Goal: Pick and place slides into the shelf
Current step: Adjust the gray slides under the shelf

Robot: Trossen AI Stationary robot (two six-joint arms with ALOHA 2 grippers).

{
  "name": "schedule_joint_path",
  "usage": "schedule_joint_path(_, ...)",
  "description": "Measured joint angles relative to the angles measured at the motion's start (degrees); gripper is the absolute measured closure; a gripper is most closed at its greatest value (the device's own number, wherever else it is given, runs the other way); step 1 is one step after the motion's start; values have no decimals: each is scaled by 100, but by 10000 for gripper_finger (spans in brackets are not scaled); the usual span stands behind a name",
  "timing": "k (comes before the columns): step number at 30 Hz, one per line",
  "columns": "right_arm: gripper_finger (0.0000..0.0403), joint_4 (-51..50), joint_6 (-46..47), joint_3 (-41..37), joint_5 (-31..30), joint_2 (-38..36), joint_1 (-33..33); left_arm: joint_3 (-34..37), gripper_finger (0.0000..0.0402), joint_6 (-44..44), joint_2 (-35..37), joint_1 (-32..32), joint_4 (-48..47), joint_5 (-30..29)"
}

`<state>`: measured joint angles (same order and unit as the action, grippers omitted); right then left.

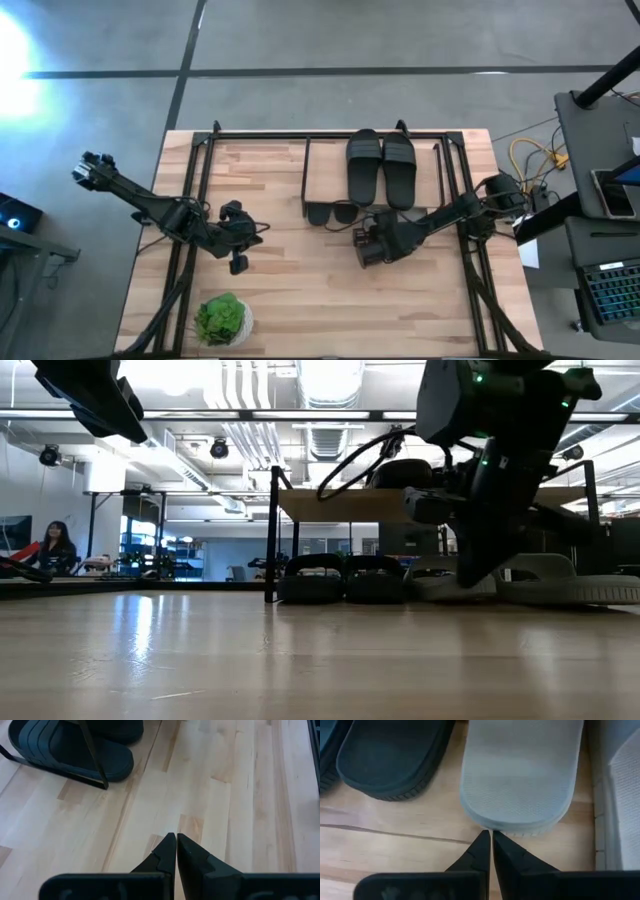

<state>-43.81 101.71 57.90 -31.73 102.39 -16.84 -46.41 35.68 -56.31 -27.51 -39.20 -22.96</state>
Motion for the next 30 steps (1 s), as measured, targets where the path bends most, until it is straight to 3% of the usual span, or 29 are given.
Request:
schedule_joint_path(6,390,293,-223,134,-48,0,-116,0,402,0,0,0,0,-2)
schedule_joint_path(11,390,-50,-394,510,4,-11,-456,0,402,-2,0,2,0,-2)
schedule_joint_path(14,390,-717,238,665,113,-11,-802,0,402,-2,0,4,-2,-2)
schedule_joint_path(21,390,-1775,2754,714,565,-15,-1980,0,402,-4,0,4,-4,-4)
schedule_joint_path(25,390,-1747,2965,651,1242,-9,-2420,0,402,-4,0,4,-2,-4)
schedule_joint_path(30,390,-1806,2968,350,1411,-21,-2480,7,402,-7,-1,7,15,-4)
